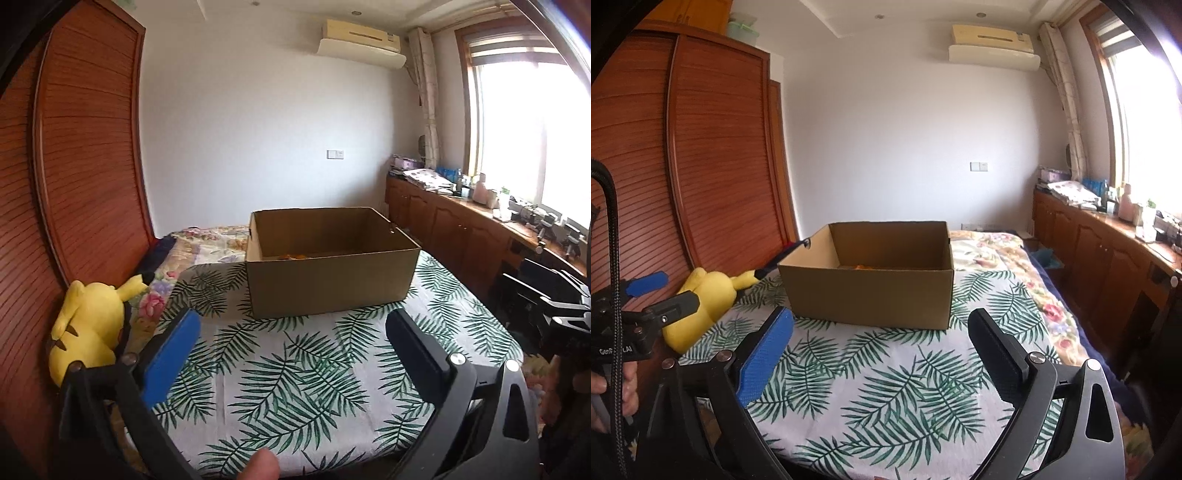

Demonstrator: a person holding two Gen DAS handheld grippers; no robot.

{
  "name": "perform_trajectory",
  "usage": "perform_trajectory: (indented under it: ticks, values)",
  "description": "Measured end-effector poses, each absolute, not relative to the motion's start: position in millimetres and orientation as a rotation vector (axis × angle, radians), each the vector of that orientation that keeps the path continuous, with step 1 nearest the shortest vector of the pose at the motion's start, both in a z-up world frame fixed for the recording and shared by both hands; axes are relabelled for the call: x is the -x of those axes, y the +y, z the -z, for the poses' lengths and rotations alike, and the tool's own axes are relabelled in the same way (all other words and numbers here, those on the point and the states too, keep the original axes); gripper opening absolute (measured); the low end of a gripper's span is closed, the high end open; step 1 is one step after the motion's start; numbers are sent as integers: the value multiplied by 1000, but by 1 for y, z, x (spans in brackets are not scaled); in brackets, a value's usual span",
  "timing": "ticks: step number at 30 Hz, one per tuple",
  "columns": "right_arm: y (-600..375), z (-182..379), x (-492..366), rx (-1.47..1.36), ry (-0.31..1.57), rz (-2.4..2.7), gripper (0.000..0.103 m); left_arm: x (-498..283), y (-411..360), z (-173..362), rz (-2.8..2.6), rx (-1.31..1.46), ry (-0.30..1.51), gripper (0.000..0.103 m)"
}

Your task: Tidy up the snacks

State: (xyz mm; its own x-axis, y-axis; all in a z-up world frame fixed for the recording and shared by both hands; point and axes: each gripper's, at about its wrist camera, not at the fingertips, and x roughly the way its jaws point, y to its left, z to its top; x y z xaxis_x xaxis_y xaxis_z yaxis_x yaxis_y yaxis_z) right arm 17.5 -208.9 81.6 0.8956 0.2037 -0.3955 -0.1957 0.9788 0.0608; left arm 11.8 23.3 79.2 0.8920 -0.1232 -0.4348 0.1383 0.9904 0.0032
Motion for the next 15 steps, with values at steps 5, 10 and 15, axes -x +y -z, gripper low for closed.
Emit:
perform_trajectory:
  ticks: [5,10,15]
  values:
    - [-209,-77,-10,-24,421,-185,97,-5,21,-74,135,-18,438,102]
    - [-209,-73,-3,-21,417,-157,97,-2,21,-66,130,4,450,102]
    - [-211,-69,2,-29,418,-139,97,-3,20,-57,107,-1,463,102]
